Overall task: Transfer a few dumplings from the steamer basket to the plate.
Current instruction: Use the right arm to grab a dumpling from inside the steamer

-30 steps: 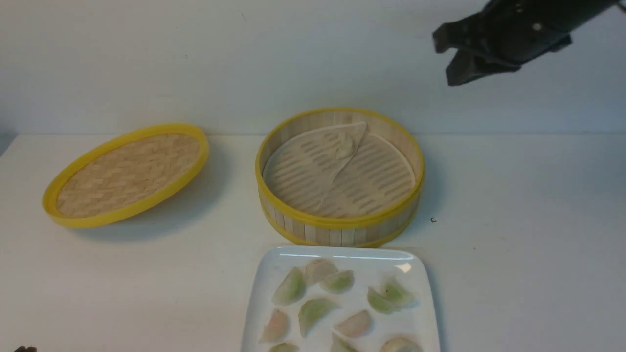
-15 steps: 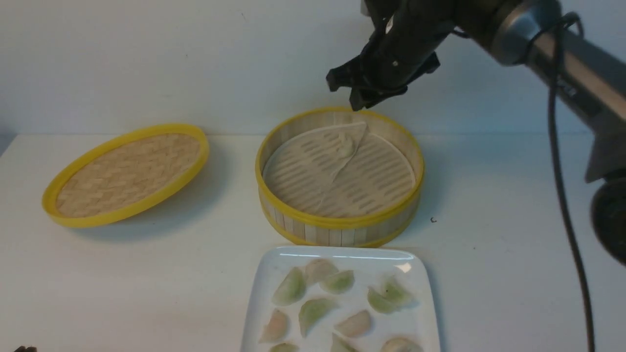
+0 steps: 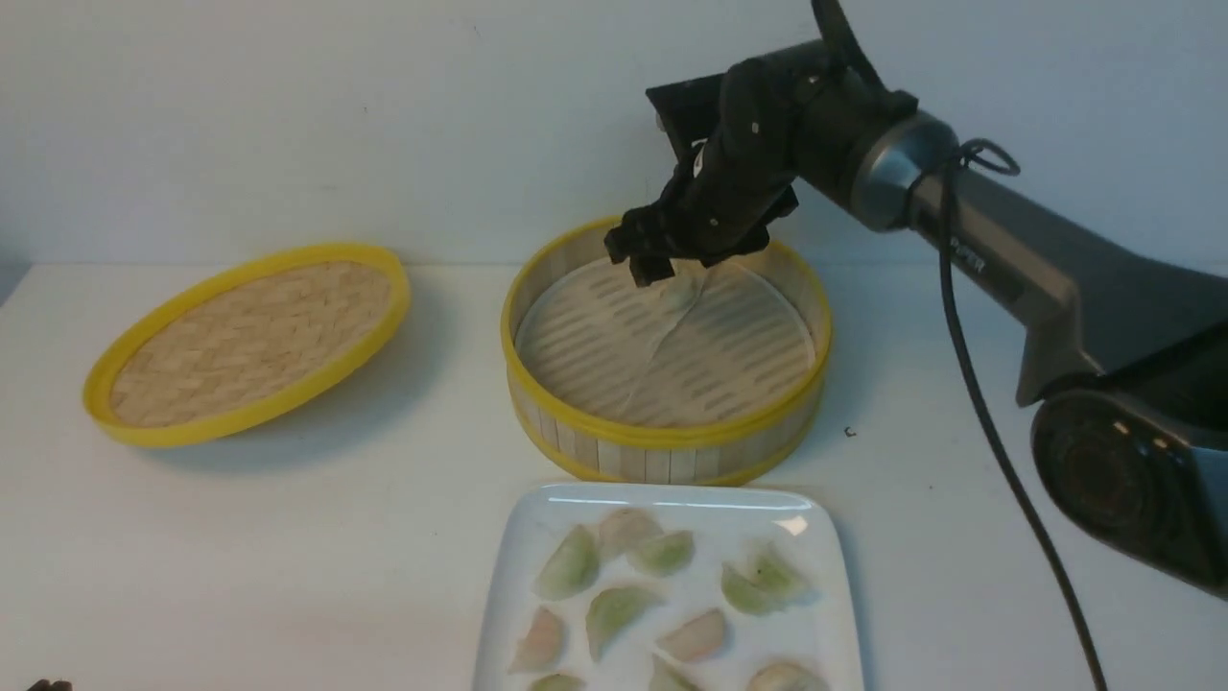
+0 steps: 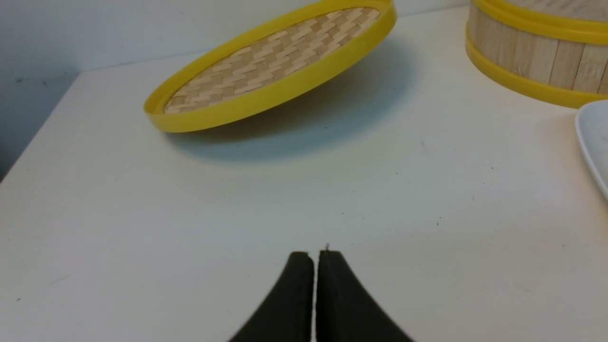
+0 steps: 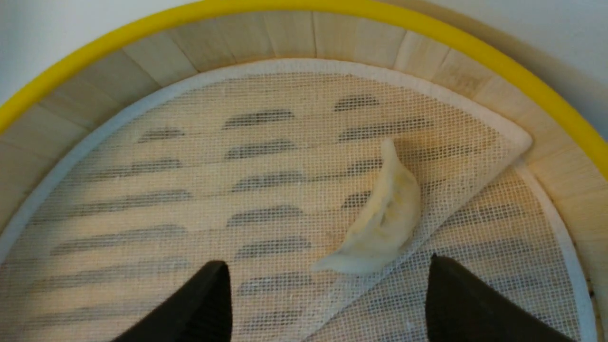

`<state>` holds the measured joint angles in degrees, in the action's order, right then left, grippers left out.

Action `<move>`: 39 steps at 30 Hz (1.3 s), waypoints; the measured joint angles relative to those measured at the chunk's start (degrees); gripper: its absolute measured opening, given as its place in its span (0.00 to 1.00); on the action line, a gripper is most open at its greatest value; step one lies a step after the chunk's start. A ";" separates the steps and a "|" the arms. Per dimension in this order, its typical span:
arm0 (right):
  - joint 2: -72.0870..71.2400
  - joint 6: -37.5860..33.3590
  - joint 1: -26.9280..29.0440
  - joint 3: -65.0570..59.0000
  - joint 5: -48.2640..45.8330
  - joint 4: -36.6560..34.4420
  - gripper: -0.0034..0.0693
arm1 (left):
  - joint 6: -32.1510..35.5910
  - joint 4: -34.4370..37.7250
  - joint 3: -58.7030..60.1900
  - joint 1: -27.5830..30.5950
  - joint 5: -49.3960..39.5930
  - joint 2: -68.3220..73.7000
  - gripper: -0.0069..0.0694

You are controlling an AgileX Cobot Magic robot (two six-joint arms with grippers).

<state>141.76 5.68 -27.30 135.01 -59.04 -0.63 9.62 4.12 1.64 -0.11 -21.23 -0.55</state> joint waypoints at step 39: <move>-0.96 1.80 -1.82 0.42 -5.27 7.77 0.03 | 0.00 0.00 0.00 0.00 0.00 0.00 0.08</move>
<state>140.80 7.48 -29.12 135.43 -64.31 7.14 9.62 4.12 1.64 -0.11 -21.23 -0.55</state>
